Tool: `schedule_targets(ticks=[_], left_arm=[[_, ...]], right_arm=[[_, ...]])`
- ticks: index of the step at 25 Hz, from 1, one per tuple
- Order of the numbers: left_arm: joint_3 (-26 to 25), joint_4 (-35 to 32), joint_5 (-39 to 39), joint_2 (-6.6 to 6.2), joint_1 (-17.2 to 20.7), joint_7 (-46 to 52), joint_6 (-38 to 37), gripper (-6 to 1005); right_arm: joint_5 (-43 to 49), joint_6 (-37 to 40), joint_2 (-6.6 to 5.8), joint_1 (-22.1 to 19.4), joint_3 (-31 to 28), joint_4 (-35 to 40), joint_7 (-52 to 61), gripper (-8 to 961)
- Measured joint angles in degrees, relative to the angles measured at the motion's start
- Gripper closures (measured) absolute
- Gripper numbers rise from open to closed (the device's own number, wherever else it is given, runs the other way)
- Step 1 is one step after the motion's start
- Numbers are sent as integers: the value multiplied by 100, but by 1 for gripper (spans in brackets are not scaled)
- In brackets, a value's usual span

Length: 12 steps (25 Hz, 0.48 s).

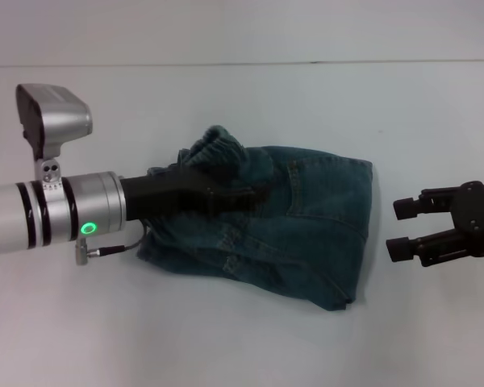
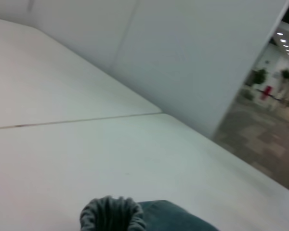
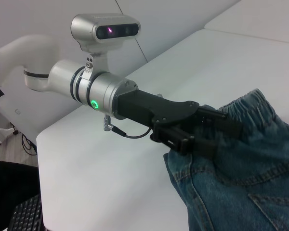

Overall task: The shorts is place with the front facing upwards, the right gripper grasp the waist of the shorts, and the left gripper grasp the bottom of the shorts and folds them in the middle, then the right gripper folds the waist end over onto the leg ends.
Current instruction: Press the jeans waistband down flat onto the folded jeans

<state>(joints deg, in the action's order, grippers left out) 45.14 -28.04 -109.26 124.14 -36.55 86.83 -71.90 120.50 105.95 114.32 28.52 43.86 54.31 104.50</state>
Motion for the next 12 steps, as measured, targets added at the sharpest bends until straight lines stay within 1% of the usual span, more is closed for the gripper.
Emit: schedule_targets(ticks=[5,12], left_arm=[[5,-27,-9,-12,121,-7,236,113],[-35,-220,240,0,413,-110,105,113]], right_arm=[[0,-13,41,57,-16,0,1,-6],[0,-70,60,92,-10,0,-1,-6]])
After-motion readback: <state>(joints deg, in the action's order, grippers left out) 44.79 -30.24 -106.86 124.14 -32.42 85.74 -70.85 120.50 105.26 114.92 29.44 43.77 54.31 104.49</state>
